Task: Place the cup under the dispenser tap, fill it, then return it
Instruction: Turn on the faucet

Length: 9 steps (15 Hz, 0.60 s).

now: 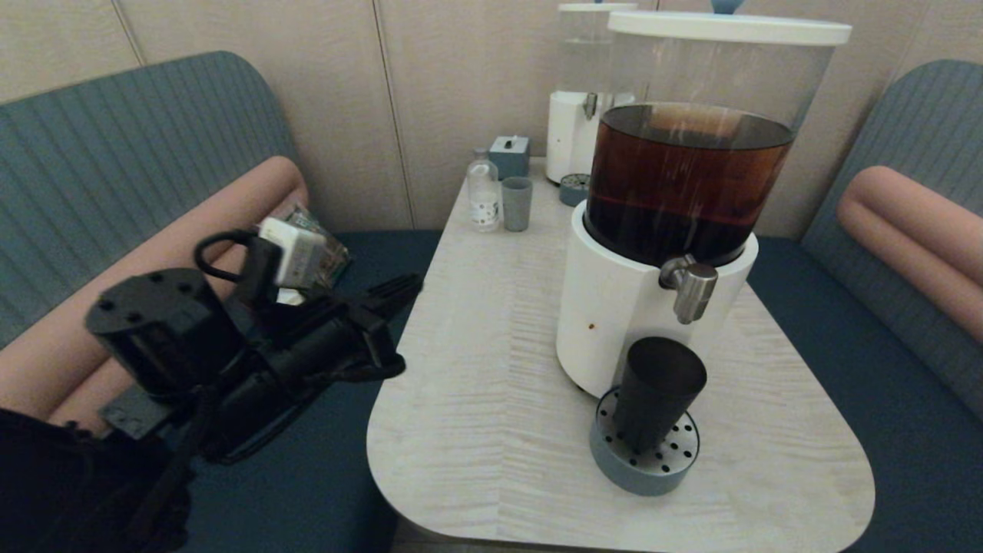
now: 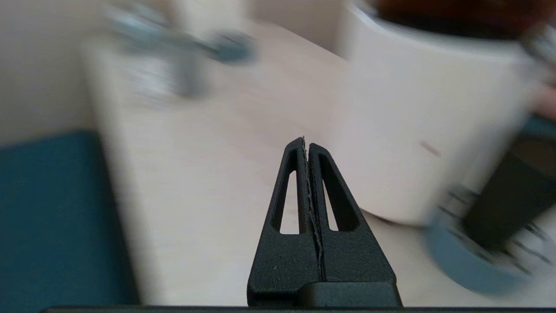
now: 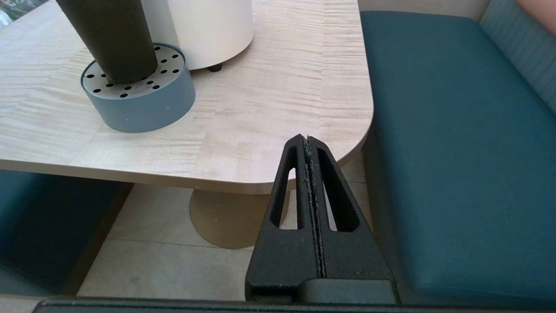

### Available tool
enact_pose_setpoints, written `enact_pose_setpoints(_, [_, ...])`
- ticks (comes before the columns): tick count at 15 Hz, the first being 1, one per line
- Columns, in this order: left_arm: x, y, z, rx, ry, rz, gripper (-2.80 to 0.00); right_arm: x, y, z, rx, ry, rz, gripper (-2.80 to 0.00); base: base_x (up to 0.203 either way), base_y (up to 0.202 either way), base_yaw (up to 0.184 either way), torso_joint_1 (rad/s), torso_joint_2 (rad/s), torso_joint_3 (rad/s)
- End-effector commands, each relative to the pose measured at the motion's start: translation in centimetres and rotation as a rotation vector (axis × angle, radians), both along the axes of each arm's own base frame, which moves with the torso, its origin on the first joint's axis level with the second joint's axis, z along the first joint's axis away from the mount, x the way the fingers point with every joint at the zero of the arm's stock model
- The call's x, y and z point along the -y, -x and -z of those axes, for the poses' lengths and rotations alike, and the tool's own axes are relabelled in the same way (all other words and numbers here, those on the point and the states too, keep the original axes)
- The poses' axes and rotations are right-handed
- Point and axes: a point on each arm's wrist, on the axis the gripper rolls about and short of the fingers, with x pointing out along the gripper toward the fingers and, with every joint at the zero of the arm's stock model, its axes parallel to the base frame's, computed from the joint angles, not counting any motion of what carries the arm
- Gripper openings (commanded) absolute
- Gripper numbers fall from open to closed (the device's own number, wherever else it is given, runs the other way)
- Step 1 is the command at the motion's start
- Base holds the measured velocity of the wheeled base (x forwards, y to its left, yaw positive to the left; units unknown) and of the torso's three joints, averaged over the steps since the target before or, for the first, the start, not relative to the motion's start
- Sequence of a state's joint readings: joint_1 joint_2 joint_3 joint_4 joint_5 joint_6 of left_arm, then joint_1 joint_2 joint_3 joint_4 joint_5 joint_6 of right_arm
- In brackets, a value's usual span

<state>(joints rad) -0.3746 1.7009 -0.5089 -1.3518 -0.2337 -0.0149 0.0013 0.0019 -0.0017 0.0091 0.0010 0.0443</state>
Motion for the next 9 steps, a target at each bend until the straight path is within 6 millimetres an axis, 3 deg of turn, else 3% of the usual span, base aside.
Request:
enact_pose_setpoints(1, [-4.1, 2.7, -4.6, 0.134, 0.045, -0.123, -2.8, 0.0, 0.0, 0.0, -0.001, 0.0, -0.001, -2.8, 0.0, 0.0, 0.0, 0.0, 0.0, 0.0])
enact_pose_setpoints(3, [-6.8, 5.7, -7.4, 0.191, 0.055, -0.224, -2.8, 0.0, 0.0, 0.0, -0.001, 0.0, -0.001, -2.8, 0.0, 0.0, 0.0, 0.0, 0.0, 0.0])
enact_pose_setpoints(5, [-8.7, 9.9, -9.7, 0.249, 0.064, -0.318, -2.8, 0.0, 0.0, 0.0, -0.001, 0.0, -0.001, -2.8, 0.0, 0.0, 0.0, 0.0, 0.0, 0.0])
enact_pose_setpoints(7, [-9.8, 14.2, -10.8, 0.301, 0.074, -0.396, -2.8, 0.0, 0.0, 0.0, -0.001, 0.0, -0.001, -2.8, 0.0, 0.0, 0.0, 0.0, 0.0, 0.0])
enact_pose_setpoints(9, [-10.2, 18.0, -10.6, 0.333, 0.087, -0.457, -2.8, 0.0, 0.0, 0.0, -0.001, 0.0, -0.001, -2.8, 0.0, 0.0, 0.0, 0.0, 0.0, 0.0])
